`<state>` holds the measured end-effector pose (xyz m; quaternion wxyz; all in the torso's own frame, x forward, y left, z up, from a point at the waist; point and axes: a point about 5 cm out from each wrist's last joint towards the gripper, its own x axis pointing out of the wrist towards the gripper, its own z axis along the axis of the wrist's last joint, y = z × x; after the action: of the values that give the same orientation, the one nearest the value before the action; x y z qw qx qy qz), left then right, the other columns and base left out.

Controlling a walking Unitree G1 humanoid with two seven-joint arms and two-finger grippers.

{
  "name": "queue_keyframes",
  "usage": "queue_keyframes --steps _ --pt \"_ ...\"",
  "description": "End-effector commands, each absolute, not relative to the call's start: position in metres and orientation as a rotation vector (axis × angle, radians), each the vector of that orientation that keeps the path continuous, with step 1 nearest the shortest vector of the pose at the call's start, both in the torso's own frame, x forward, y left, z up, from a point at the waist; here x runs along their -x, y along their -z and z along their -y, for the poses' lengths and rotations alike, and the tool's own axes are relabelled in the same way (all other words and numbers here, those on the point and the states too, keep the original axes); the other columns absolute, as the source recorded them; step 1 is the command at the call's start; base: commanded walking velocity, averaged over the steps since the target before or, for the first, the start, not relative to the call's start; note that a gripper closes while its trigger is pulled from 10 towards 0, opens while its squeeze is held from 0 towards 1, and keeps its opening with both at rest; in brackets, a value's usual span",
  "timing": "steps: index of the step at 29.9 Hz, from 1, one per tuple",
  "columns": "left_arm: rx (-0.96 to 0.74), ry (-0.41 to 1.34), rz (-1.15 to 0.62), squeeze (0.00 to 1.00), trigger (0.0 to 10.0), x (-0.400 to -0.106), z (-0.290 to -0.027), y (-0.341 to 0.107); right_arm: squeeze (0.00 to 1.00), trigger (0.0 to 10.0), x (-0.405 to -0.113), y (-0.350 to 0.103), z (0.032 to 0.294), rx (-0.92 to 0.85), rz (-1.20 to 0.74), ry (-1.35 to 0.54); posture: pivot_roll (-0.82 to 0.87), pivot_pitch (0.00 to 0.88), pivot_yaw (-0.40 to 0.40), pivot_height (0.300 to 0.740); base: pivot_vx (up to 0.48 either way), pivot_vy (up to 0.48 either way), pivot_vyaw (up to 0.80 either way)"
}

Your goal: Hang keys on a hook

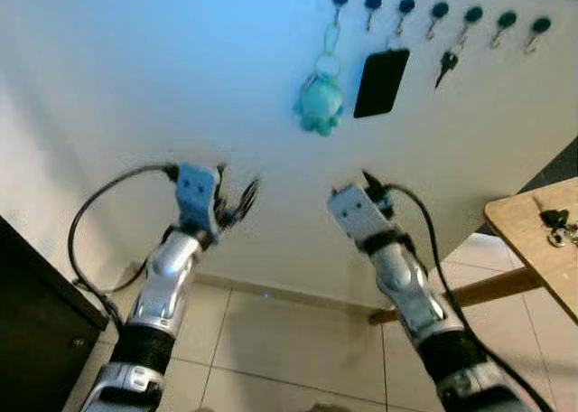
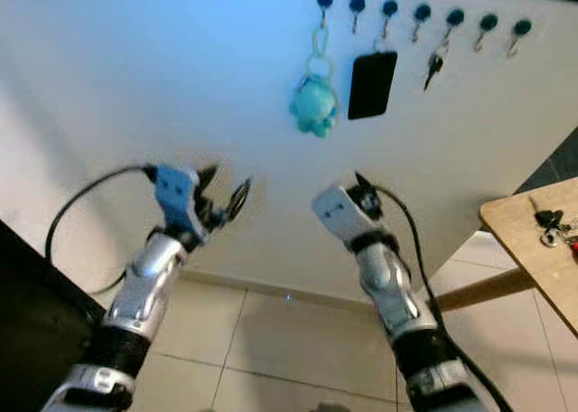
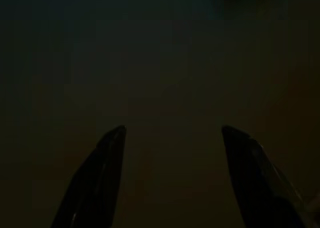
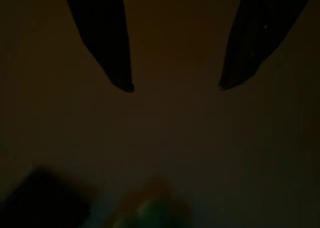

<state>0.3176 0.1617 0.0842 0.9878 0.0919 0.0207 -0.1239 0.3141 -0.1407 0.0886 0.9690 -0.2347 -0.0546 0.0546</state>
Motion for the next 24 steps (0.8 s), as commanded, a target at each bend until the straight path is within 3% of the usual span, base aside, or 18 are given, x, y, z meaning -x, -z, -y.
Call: queue_keyframes --steps 1,5,10,24 --pt "-0.248 0.129 -0.215 0.00 10.0 -0.305 -0.184 -0.049 0.00 10.0 -0.295 -0.044 0.167 0.351 -0.084 -0.003 0.05 0.054 -0.044 0.740 0.000 0.000 0.00" --pt "-0.256 0.083 -0.310 0.00 10.0 -0.294 -0.193 -0.028 0.00 10.0 -0.279 -0.016 0.181 0.254 -0.237 0.060 0.05 0.050 -0.038 0.740 0.000 0.000 0.00" --pt "-0.197 -0.004 -0.501 0.00 10.0 -0.273 -0.201 0.008 0.00 10.0 -0.239 0.035 0.209 0.022 -0.571 0.216 0.05 0.046 -0.030 0.740 0.000 0.000 0.00" --pt "-0.072 0.099 -0.623 0.00 10.0 -0.245 -0.183 0.039 0.00 10.0 -0.207 0.066 0.189 -0.035 -0.742 0.119 0.06 0.038 -0.033 0.740 0.000 0.000 0.00"
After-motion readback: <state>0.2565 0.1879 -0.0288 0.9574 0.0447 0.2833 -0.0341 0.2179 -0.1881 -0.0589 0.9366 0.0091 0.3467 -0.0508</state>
